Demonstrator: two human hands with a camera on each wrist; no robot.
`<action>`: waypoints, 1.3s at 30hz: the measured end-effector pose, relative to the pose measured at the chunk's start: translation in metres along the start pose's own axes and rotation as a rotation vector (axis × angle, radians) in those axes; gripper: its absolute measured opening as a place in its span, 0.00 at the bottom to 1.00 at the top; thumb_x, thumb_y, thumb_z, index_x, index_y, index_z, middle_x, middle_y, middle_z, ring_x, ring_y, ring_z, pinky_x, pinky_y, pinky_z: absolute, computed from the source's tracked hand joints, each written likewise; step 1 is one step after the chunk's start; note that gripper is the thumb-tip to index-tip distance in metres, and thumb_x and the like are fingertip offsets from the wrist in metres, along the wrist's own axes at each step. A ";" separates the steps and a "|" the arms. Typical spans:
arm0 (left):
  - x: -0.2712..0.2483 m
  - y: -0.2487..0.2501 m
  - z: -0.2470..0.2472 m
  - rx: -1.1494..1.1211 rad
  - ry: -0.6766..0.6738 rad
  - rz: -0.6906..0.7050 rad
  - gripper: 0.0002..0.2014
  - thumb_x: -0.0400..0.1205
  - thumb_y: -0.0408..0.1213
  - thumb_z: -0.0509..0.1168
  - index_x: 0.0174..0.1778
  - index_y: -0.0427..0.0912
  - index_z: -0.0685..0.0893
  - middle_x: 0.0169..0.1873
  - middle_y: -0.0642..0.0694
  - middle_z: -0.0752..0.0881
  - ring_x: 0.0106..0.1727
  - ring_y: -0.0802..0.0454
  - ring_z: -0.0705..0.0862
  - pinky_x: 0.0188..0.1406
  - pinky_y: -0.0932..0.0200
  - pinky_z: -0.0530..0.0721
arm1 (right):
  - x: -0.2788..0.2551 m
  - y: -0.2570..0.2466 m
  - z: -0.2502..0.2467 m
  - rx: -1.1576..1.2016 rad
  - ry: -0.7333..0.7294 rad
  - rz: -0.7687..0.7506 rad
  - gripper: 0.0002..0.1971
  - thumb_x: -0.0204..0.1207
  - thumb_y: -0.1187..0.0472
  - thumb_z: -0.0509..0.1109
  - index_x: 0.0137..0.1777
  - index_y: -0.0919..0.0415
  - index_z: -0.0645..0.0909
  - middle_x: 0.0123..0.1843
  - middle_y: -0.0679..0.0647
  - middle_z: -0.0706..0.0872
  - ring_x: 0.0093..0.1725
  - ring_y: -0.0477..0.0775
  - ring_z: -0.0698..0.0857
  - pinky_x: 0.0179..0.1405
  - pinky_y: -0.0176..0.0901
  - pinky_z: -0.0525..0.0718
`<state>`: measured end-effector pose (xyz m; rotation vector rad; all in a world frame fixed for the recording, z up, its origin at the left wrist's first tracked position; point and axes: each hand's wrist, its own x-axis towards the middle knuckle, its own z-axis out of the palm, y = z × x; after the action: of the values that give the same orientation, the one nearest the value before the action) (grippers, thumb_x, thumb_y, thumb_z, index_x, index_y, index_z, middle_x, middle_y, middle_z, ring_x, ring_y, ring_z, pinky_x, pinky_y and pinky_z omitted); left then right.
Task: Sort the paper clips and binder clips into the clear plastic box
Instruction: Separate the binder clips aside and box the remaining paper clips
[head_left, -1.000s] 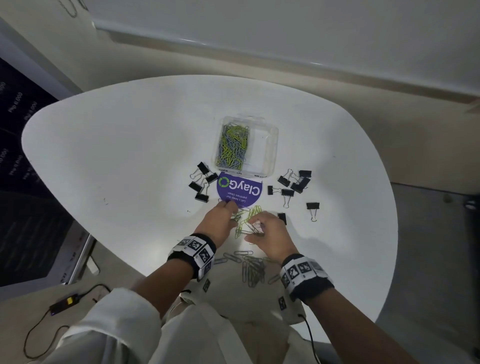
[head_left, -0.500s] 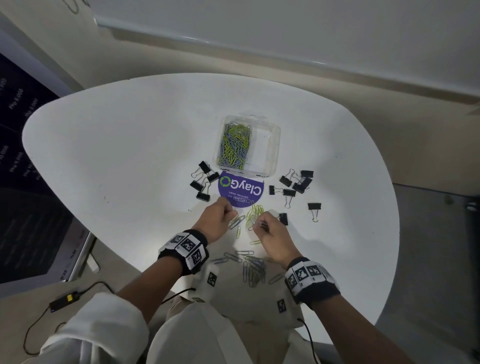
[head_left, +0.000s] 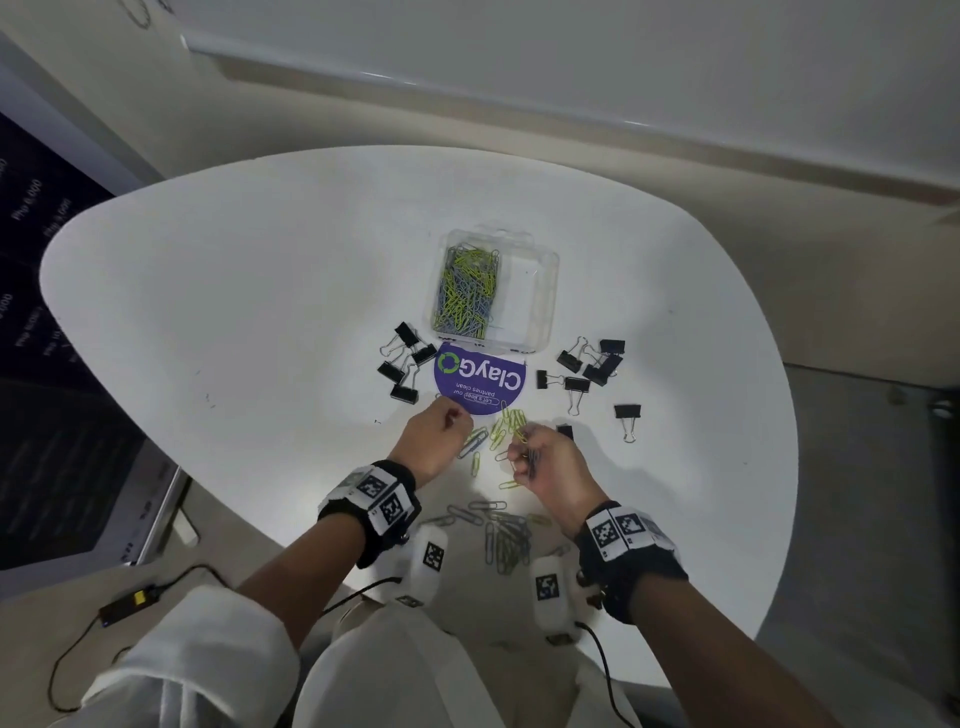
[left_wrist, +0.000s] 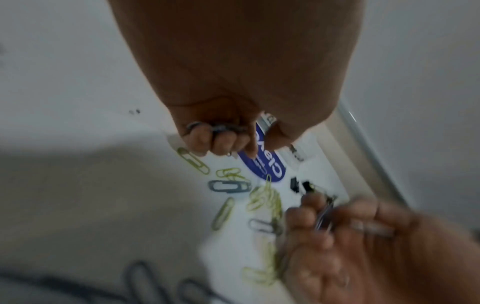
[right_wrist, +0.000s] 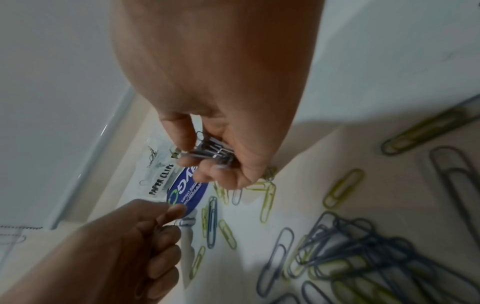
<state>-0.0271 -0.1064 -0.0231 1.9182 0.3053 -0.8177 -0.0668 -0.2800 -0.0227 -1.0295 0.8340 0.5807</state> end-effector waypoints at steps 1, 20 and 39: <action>0.000 -0.003 0.001 0.201 0.006 0.083 0.10 0.80 0.46 0.65 0.52 0.45 0.78 0.37 0.53 0.80 0.40 0.52 0.80 0.40 0.57 0.75 | 0.000 -0.001 0.000 -0.049 0.018 -0.029 0.07 0.72 0.67 0.57 0.34 0.59 0.72 0.29 0.53 0.75 0.28 0.50 0.68 0.29 0.41 0.65; -0.001 -0.017 0.004 0.223 -0.063 0.208 0.06 0.84 0.35 0.60 0.44 0.41 0.70 0.33 0.43 0.81 0.31 0.53 0.78 0.30 0.62 0.74 | 0.009 -0.004 -0.001 -1.007 0.280 -0.518 0.11 0.79 0.48 0.71 0.52 0.56 0.81 0.39 0.49 0.85 0.33 0.42 0.80 0.37 0.40 0.81; 0.002 0.018 -0.008 -0.366 0.013 -0.028 0.08 0.81 0.38 0.56 0.36 0.47 0.67 0.27 0.53 0.66 0.23 0.57 0.62 0.23 0.61 0.60 | 0.000 -0.012 0.013 -1.087 0.040 -0.271 0.04 0.83 0.61 0.65 0.50 0.61 0.80 0.41 0.50 0.82 0.40 0.48 0.82 0.32 0.28 0.74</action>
<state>-0.0126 -0.1083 -0.0100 1.5800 0.4578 -0.7130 -0.0539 -0.2732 -0.0136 -2.1047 0.3508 0.7934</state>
